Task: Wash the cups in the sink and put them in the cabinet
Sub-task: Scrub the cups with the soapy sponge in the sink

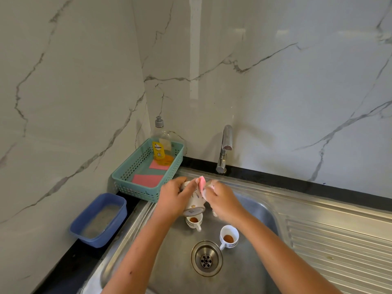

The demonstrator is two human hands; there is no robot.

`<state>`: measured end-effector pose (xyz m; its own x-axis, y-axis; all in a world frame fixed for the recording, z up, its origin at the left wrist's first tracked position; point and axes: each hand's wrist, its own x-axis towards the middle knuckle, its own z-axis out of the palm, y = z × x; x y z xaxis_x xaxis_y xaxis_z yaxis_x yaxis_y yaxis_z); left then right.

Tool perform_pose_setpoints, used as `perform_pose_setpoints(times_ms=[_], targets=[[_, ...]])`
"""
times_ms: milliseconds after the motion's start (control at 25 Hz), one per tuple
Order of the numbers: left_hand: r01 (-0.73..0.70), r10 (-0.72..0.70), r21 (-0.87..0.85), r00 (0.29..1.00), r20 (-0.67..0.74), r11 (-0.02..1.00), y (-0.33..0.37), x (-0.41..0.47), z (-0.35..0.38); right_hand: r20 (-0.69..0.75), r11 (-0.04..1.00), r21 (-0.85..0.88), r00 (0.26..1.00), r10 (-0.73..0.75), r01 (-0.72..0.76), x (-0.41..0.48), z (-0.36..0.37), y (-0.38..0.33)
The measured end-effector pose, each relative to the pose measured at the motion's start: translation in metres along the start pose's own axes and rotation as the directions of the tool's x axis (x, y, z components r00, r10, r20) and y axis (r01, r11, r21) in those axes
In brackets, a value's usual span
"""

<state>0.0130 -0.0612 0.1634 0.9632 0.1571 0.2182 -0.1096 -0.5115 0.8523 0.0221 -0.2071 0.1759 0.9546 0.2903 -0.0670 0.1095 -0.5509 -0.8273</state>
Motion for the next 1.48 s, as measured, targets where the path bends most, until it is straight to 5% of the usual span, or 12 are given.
perform_pose_setpoints(times_ms=[200, 320, 440, 680, 760, 880, 960, 1040, 1120, 1280, 1360, 1480], targets=[[0.222, -0.126, -0.383, 0.957, 0.260, 0.897, 0.004, -0.001, -0.004, 0.090, 0.686, 0.659, 0.938, 0.334, -0.307, 0.005, 0.011, 0.000], [0.413, -0.340, -0.646, 0.908, 0.243, 0.642, 0.007, -0.006, 0.002, 0.205, 0.465, 0.805, 0.908, 0.365, -0.368, 0.013, 0.018, 0.000], [0.452, -0.506, -0.824, 0.827, 0.244, 0.341, 0.015, -0.011, 0.016, 0.103, 0.508, 0.828, 0.955, 0.280, -0.238, 0.017, 0.020, 0.001], [0.402, -0.656, -0.884, 0.738, 0.158, 0.240, 0.021, -0.007, 0.025, 0.025, 0.594, 0.797, 0.988, 0.153, -0.112, -0.001, 0.038, -0.009], [0.409, -0.639, -0.883, 0.748, 0.180, 0.229, 0.025, -0.011, 0.029, -0.240, 0.680, 0.703, 0.969, -0.049, 0.209, -0.011, 0.044, -0.015], [0.431, -0.633, -0.840, 0.761, 0.144, 0.328, 0.022, -0.013, 0.033, -0.472, 0.792, 0.177, 0.757, -0.452, 0.584, -0.011, 0.047, -0.010], [0.446, -0.629, -0.837, 0.759, 0.166, 0.317, 0.024, -0.015, 0.033, -0.424, 0.758, -0.171, 0.647, -0.634, 0.630, 0.003, 0.042, 0.007], [0.478, -0.623, -0.792, 0.765, 0.163, 0.379, 0.025, -0.018, 0.033, -0.320, 0.729, -0.332, 0.655, -0.684, 0.598, 0.014, 0.027, 0.023], [0.525, -0.594, -0.736, 0.777, 0.209, 0.427, 0.026, -0.021, 0.030, -0.198, 0.611, -0.445, 0.594, -0.780, 0.655, 0.018, 0.015, 0.033], [0.649, -0.618, -0.606, 0.724, 0.307, 0.460, 0.019, -0.012, 0.021, 0.078, 0.164, -0.669, 0.288, -0.955, 0.725, 0.024, 0.008, 0.040], [0.607, -0.594, -0.652, 0.752, 0.287, 0.454, 0.024, -0.011, 0.021, 0.011, 0.256, -0.633, 0.339, -0.941, 0.731, 0.025, 0.010, 0.042], [0.431, -0.472, -0.727, 0.866, 0.165, 0.535, 0.037, -0.017, 0.028, -0.376, 0.736, -0.304, 0.634, -0.676, 0.605, 0.016, 0.026, 0.033]])
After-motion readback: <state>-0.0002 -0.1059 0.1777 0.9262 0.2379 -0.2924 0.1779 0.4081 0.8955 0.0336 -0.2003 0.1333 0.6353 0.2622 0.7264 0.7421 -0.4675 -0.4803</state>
